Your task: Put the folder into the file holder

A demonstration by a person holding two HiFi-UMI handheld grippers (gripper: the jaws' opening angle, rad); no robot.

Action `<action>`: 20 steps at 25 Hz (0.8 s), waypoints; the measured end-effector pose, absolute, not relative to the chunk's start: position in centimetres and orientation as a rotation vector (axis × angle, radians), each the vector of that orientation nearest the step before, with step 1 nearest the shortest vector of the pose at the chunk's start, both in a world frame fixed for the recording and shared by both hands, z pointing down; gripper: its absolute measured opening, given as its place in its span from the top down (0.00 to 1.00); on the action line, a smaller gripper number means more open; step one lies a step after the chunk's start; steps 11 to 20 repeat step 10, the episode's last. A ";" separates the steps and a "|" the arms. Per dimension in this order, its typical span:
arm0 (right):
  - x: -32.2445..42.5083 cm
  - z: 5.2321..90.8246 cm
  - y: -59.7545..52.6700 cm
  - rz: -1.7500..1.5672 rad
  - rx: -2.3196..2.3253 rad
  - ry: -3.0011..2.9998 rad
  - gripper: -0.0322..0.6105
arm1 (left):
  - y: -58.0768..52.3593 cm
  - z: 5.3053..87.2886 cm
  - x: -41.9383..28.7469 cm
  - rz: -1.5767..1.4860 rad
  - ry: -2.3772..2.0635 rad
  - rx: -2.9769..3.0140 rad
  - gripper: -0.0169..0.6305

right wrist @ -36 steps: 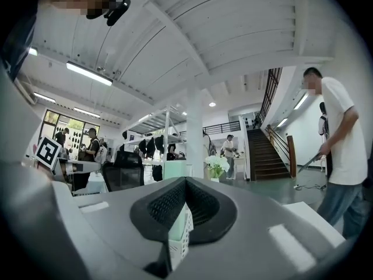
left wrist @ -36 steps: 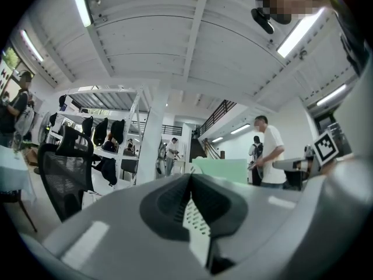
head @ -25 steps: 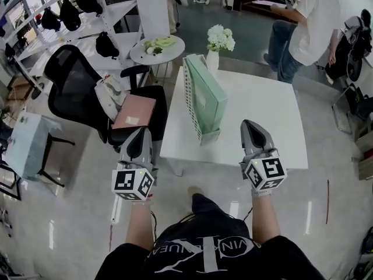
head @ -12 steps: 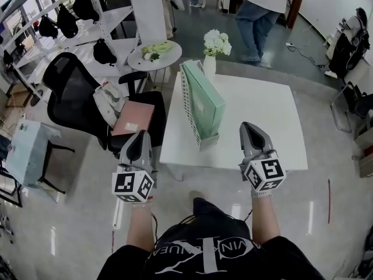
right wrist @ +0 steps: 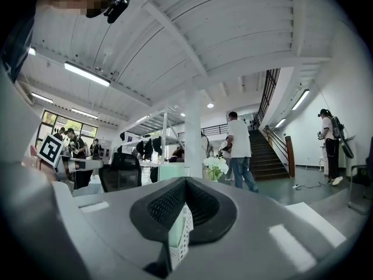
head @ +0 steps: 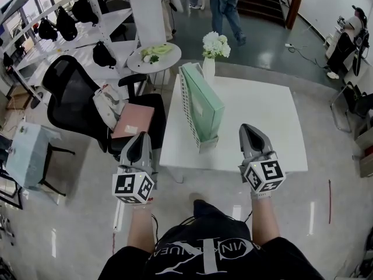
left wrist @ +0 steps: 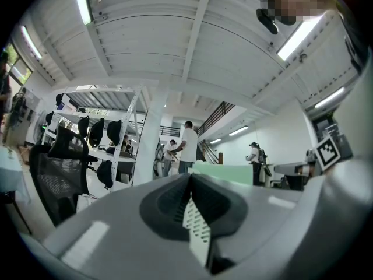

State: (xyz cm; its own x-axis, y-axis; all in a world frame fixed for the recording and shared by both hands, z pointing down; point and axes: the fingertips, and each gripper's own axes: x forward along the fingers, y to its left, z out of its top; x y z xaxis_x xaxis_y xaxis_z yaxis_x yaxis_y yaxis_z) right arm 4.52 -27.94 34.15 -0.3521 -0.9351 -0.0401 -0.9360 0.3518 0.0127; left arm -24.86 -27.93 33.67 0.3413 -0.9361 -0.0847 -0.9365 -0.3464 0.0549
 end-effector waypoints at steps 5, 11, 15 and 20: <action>4.9 34.4 -27.9 0.043 -1.781 2.559 0.94 | -28.0 33.8 -24.5 0.153 1.790 -2.575 0.97; 5.1 34.6 -28.0 0.040 -1.780 2.559 0.94 | -28.1 33.9 -24.4 0.153 1.792 -2.572 0.97; 5.1 34.6 -28.0 0.040 -1.780 2.559 0.94 | -28.1 33.9 -24.4 0.153 1.792 -2.572 0.97; 5.1 34.6 -28.0 0.040 -1.780 2.559 0.94 | -28.1 33.9 -24.4 0.153 1.792 -2.572 0.97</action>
